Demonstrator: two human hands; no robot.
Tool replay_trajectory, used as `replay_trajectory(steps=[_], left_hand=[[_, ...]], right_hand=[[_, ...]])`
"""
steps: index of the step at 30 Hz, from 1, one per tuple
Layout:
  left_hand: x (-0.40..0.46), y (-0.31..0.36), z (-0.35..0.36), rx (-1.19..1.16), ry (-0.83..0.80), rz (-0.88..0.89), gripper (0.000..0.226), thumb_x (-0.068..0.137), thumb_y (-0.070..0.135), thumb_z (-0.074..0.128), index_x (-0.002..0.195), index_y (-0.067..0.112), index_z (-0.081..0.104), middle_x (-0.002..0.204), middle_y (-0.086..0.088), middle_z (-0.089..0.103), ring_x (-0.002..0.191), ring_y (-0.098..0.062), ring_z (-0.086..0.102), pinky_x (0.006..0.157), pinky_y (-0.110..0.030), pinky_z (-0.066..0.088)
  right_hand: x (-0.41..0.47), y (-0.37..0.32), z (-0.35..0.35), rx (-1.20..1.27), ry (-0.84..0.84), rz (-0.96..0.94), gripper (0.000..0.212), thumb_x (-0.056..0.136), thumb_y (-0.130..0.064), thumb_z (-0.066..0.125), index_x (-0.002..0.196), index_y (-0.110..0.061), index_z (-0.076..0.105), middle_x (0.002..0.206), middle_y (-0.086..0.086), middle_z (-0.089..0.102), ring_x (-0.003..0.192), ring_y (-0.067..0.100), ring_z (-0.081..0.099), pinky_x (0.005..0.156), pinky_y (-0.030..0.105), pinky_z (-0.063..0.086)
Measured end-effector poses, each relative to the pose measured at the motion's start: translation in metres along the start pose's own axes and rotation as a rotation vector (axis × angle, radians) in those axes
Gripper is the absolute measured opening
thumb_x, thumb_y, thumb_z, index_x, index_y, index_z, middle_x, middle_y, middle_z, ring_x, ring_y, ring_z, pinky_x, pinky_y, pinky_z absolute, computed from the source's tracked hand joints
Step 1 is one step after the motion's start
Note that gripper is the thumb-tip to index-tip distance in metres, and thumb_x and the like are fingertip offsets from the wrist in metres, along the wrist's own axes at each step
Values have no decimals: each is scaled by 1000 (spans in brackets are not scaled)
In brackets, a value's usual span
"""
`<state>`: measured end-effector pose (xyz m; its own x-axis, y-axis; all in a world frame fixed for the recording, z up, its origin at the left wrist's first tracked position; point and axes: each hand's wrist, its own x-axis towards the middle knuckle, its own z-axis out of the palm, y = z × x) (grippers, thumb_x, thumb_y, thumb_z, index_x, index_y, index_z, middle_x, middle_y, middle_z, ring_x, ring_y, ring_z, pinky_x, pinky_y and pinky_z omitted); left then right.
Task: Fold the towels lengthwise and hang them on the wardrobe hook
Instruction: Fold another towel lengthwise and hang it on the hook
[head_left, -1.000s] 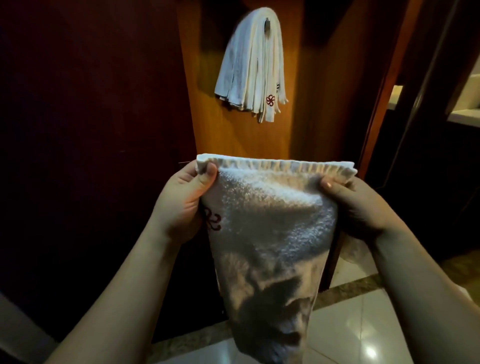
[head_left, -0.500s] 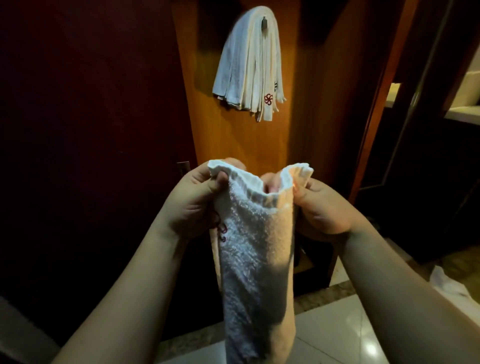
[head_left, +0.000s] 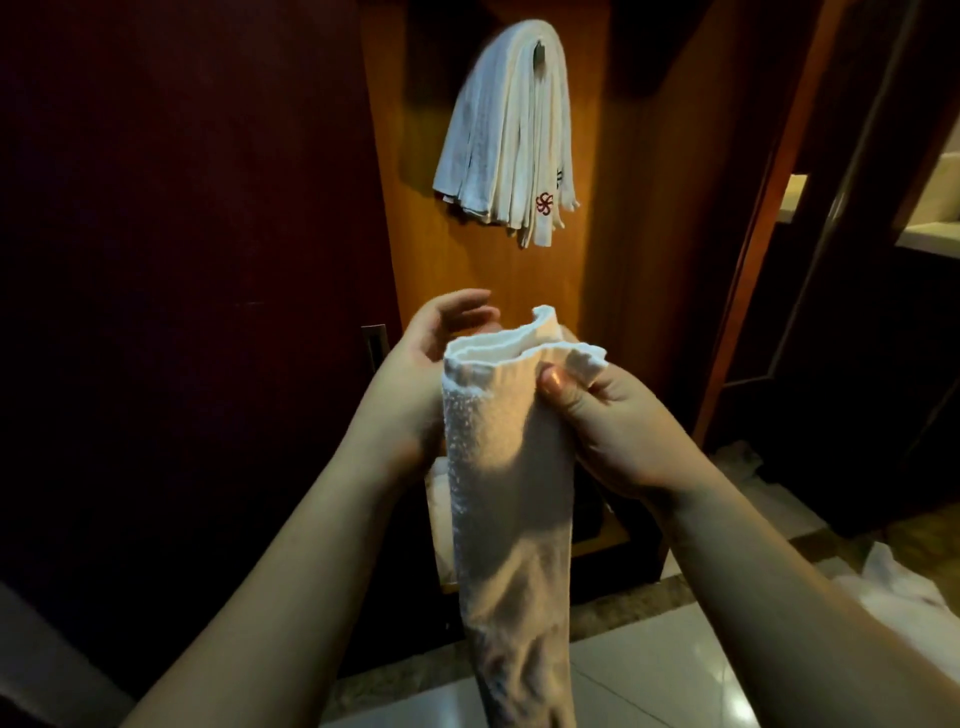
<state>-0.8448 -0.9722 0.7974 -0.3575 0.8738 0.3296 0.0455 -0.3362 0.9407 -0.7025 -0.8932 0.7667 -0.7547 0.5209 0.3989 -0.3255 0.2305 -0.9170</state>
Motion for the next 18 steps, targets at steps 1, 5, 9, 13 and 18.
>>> replay_trajectory(steps=[1,5,9,13,18], left_hand=[[-1,-3,-4,-24,24,33,33,83,44,59,109,24,63,106,3,72,96,-7,69,73,-20,55],[-12,-8,-22,-215,-79,59,57,70,67,73,104,21,71,107,-5,73,96,-18,69,75,-29,55],[-17,-6,-22,108,-66,141,20,77,31,78,95,27,72,95,6,74,90,-6,69,72,-19,52],[-21,-3,-17,116,33,220,12,80,24,68,88,16,65,79,9,70,75,-1,65,65,-15,50],[-23,-7,-15,142,28,249,2,91,13,63,93,13,64,80,6,72,75,-2,67,64,-15,50]], right_hand=[[2,0,-2,-16,61,-10,50,74,-69,70,111,-37,74,130,5,64,124,20,59,106,40,46],[3,0,0,-75,106,-48,54,73,-72,69,114,-36,73,133,6,61,124,20,59,109,50,44],[4,-2,5,-150,99,-60,41,75,-74,64,105,-48,73,128,2,64,120,15,61,107,45,47],[5,-3,5,-226,117,-107,23,91,-51,54,103,-42,73,124,-2,56,120,12,57,107,36,46],[7,4,7,-309,226,-242,16,97,-38,53,97,-44,68,107,-6,57,104,9,59,90,22,47]])
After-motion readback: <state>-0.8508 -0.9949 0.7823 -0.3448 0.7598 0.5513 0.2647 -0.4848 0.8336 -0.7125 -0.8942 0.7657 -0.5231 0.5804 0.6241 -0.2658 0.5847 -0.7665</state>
